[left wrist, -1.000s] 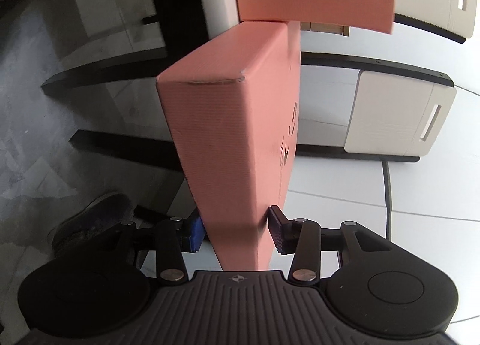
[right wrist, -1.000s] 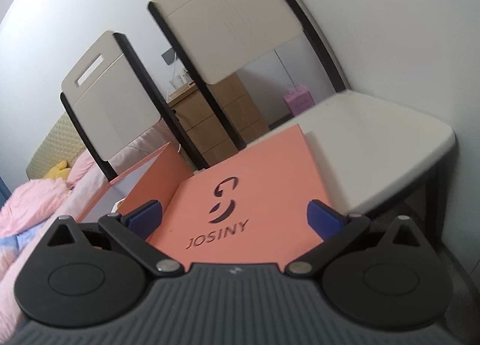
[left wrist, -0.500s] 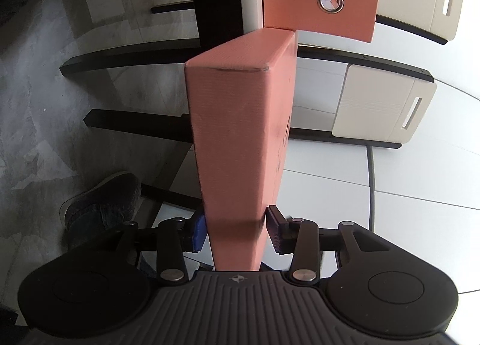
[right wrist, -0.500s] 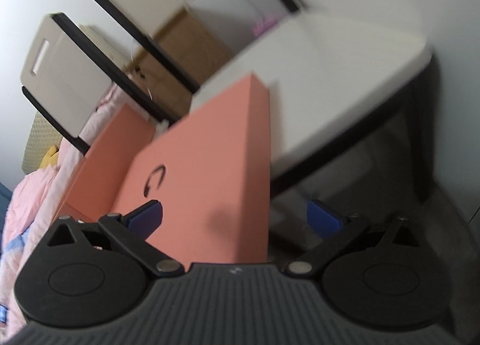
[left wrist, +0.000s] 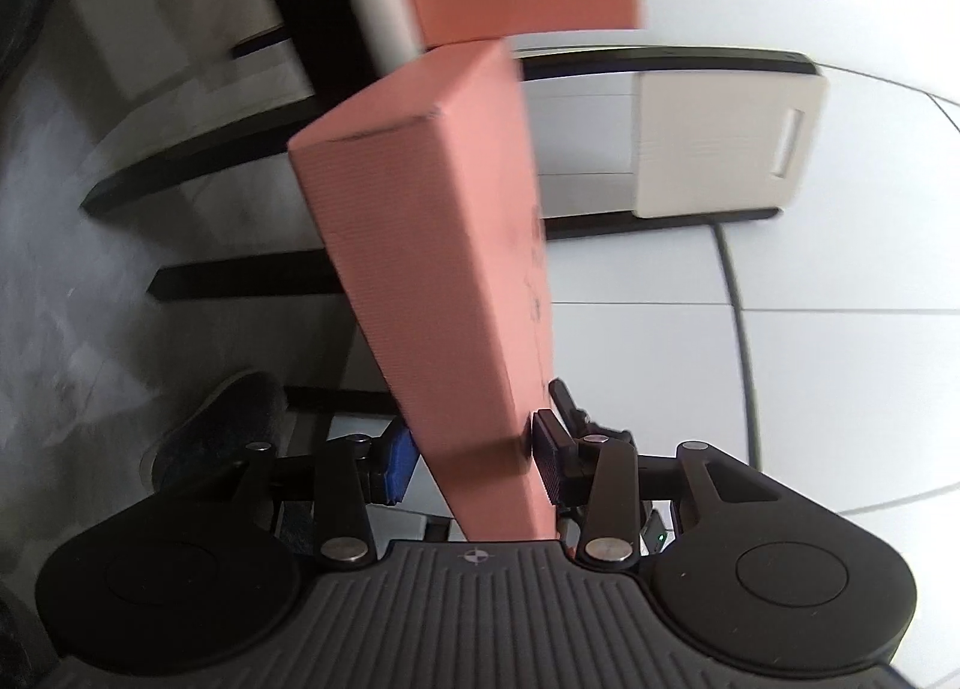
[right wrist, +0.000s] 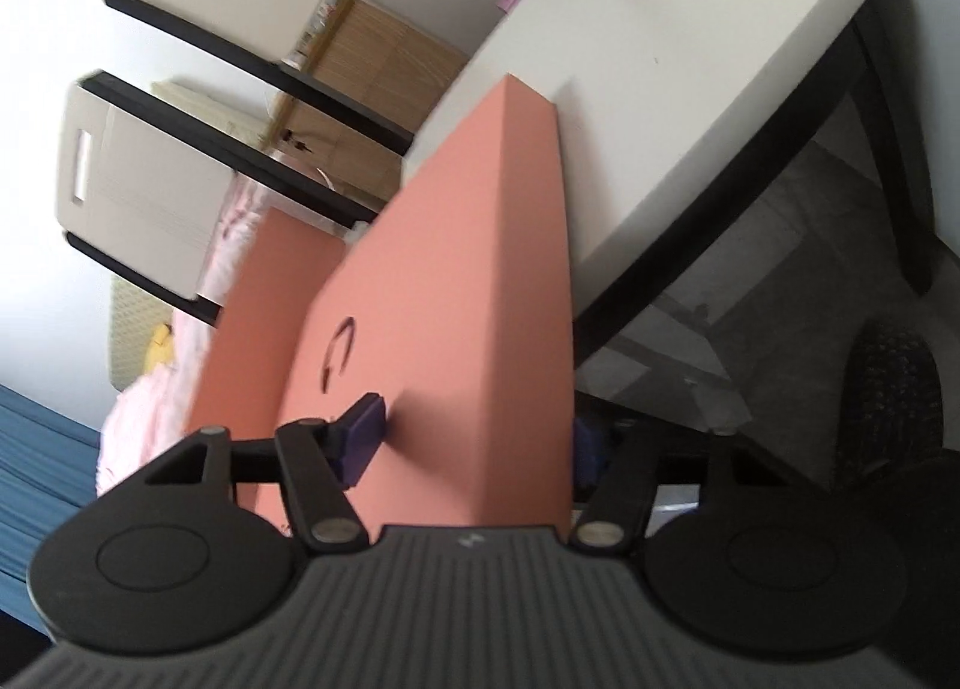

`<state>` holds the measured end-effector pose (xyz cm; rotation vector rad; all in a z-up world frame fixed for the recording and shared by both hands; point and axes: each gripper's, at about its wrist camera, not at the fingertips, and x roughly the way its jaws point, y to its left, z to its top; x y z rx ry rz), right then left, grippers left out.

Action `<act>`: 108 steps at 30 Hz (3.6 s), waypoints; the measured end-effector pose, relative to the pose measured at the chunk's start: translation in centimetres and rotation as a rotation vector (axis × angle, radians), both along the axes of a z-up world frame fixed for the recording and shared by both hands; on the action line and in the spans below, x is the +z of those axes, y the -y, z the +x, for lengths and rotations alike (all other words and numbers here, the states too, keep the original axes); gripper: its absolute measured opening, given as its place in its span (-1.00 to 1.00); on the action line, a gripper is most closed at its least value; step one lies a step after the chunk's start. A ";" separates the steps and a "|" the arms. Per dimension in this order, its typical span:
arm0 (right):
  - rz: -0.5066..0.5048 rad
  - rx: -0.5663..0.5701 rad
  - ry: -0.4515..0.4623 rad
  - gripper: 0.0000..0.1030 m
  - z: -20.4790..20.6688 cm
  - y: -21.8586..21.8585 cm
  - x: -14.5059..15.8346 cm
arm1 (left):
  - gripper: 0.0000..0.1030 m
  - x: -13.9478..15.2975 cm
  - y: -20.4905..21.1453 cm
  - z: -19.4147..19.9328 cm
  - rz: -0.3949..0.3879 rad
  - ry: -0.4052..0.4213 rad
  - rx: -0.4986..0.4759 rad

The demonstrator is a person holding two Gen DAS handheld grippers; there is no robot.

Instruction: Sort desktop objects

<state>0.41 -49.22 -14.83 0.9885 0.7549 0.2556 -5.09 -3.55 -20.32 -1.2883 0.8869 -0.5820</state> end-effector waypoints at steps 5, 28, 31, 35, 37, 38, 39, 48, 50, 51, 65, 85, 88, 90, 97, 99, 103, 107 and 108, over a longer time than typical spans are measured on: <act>-0.022 -0.026 0.091 0.06 -2.0 -0.3 3.0 | -0.10 3.6 -0.6 -0.6 0.039 0.140 -0.014; -0.087 -0.160 0.246 0.07 -7.6 -1.5 12.8 | -0.06 12.4 -1.5 -1.8 0.099 0.450 -0.068; -0.084 -0.156 0.279 0.07 -6.4 -2.2 14.4 | -0.06 13.8 -2.3 -1.2 0.098 0.485 -0.041; -0.068 -0.127 0.323 0.07 -3.0 -4.0 16.5 | -0.06 16.0 -4.2 -0.1 0.116 0.534 0.031; -0.053 -0.104 0.339 0.07 -0.5 -5.3 17.5 | -0.06 17.3 -5.4 0.7 0.134 0.551 0.074; -0.045 -0.090 0.348 0.07 0.8 -6.1 18.0 | -0.06 17.8 -5.9 1.4 0.145 0.560 0.094; -0.036 -0.076 0.357 0.07 2.1 -6.9 18.3 | -0.06 18.2 -6.6 1.9 0.155 0.567 0.115; 0.035 0.110 0.406 0.07 15.5 -17.8 18.3 | -0.06 18.9 -14.6 6.4 0.258 0.581 0.323; 0.043 0.153 0.399 0.07 18.6 -20.4 17.6 | -0.06 18.5 -16.0 7.7 0.276 0.569 0.356; 0.044 0.171 0.395 0.07 19.9 -21.5 17.2 | -0.06 18.2 -16.6 8.4 0.282 0.558 0.368; 0.109 0.230 0.346 0.07 27.7 -24.8 9.0 | -0.04 15.1 -17.5 12.4 0.402 0.444 0.290; 0.033 0.188 0.364 0.09 26.0 -26.0 7.2 | 0.69 15.6 -13.1 8.7 0.446 0.448 0.300; 0.010 0.200 0.372 0.18 25.5 -26.2 7.5 | 0.69 16.0 -12.5 8.0 0.507 0.481 0.316; -0.001 0.204 0.382 0.28 25.0 -26.3 7.6 | 0.69 16.3 -12.4 7.6 0.543 0.503 0.339; -0.002 0.228 0.399 0.46 23.3 -25.7 8.0 | 0.69 17.0 -12.0 6.8 0.644 0.549 0.393; 0.005 0.230 0.404 0.52 22.7 -25.3 8.1 | 0.69 17.2 -12.4 6.5 0.685 0.557 0.432; 0.004 0.221 0.414 0.74 21.2 -24.5 8.5 | 0.69 18.0 -13.8 6.1 0.755 0.566 0.532; -0.010 0.204 0.433 0.80 19.6 -23.4 9.0 | 0.69 18.4 -14.5 6.5 0.837 0.541 0.591; -0.017 0.195 0.433 0.80 19.2 -23.1 9.2 | 0.69 18.6 -14.6 6.7 0.866 0.535 0.605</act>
